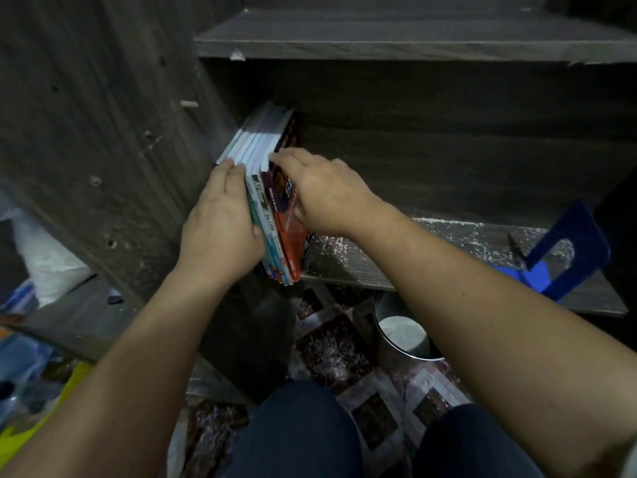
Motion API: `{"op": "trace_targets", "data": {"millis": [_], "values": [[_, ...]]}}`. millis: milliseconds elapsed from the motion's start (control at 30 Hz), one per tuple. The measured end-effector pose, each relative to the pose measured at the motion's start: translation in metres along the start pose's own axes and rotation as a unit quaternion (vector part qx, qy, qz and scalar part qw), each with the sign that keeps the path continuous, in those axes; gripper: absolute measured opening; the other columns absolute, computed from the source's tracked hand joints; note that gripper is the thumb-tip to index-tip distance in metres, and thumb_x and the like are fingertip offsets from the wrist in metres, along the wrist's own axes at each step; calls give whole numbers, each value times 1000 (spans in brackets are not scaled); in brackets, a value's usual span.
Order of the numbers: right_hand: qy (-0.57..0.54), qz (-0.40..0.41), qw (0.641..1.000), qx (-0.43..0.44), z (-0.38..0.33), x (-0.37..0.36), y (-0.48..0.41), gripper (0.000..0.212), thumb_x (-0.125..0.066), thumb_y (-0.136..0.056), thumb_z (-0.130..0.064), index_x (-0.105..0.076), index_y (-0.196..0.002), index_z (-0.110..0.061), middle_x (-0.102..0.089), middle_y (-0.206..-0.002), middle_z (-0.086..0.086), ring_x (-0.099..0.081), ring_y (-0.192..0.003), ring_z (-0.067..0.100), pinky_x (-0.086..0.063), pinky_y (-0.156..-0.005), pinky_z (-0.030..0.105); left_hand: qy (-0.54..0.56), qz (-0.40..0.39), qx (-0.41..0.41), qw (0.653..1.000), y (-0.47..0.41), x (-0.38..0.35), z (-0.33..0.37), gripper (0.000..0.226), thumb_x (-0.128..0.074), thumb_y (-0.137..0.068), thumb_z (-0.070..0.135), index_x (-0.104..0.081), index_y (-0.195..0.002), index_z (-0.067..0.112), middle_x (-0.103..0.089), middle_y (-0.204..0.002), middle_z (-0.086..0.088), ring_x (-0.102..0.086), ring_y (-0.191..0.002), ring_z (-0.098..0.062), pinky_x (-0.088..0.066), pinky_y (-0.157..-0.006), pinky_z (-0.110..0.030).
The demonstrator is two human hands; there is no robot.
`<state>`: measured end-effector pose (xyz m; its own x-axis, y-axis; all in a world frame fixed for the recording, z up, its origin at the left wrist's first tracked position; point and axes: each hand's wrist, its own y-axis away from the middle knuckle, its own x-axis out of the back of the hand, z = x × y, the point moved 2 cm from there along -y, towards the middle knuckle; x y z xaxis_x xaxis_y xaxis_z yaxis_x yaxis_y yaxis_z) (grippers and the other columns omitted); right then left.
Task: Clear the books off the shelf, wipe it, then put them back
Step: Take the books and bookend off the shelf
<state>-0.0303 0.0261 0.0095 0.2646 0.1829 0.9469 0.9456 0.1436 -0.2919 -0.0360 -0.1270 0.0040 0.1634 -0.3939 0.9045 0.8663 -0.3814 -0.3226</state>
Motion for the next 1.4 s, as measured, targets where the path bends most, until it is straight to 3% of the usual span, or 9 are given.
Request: {"op": "trace_targets", "data": {"millis": [167,333,533,733,867,1033,1200,1300,1400], "values": [[3,-11,1000,16,2,-13,-12,76,-60,-91,-19,-18,-153,-23,-15,-161,0,-24,-144,16,-28,-111,42,-13,-3,5,1000,-3,1,2,74,-64,-81,11,-29,-146,5,-24,-154,-9,-31,-139,-27,-33,-108,-41],[4,25,1000,10,14,-18,-10,74,-67,-85,-11,-29,-147,-23,-12,-161,0,-16,-147,19,-24,-116,44,-25,-7,12,1000,-4,2,3,75,-67,-80,10,-28,-145,6,-25,-151,-10,-33,-137,-27,-32,-109,-41],[-49,27,998,32,11,-11,-19,76,-66,-82,-13,-27,-147,-20,-44,-146,2,-47,-128,18,-33,-105,35,-15,-2,16,1000,-4,2,4,72,-64,-81,8,-29,-145,7,-26,-151,-8,-35,-136,-29,-34,-107,-43],[-8,42,999,20,15,-21,-21,69,-60,-89,-16,-28,-149,-26,-25,-158,1,-29,-142,20,-31,-112,44,-20,-8,30,999,-5,4,2,75,-64,-81,7,-28,-147,10,-26,-151,-5,-42,-130,-29,-37,-103,-44],[13,78,997,15,18,-14,-17,58,-60,-86,-3,-38,-139,-13,-22,-159,7,-19,-146,24,-22,-117,39,-25,-6,33,999,-4,3,3,79,-67,-80,8,-27,-148,11,-25,-152,-5,-43,-129,-30,-39,-101,-44],[81,89,991,67,26,-2,-19,47,-63,-84,-6,-49,-128,-12,-54,-126,13,-50,-119,31,-41,-91,38,-14,5,24,1000,-2,4,4,77,-66,-80,10,-28,-147,11,-24,-153,-4,-42,-130,-29,-38,-104,-44],[197,59,974,93,57,5,-10,28,-50,-92,-3,-61,-118,-4,-50,-140,17,-33,-139,38,-22,-114,49,47,75,16,996,2,0,2,67,-65,-80,15,-40,-141,8,-38,-145,-8,-42,-130,-24,-36,-106,-37],[159,118,980,34,80,16,23,23,-55,-85,1,-62,-107,-2,-63,-117,22,-56,-118,41,-47,-88,47,99,212,-18,972,17,-4,13,42,-62,-83,20,-57,-123,5,-55,-120,-13,-54,-110,-24,-43,-92,-31],[113,196,974,-17,89,43,59,13,-54,-84,-8,-57,-95,-3,-62,-91,19,-63,-78,40,-38,-53,36,98,142,-74,982,26,-23,42,52,-67,-84,37,-54,-126,10,-56,-118,-9,-54,-109,-23,-45,-88,-36]]}}
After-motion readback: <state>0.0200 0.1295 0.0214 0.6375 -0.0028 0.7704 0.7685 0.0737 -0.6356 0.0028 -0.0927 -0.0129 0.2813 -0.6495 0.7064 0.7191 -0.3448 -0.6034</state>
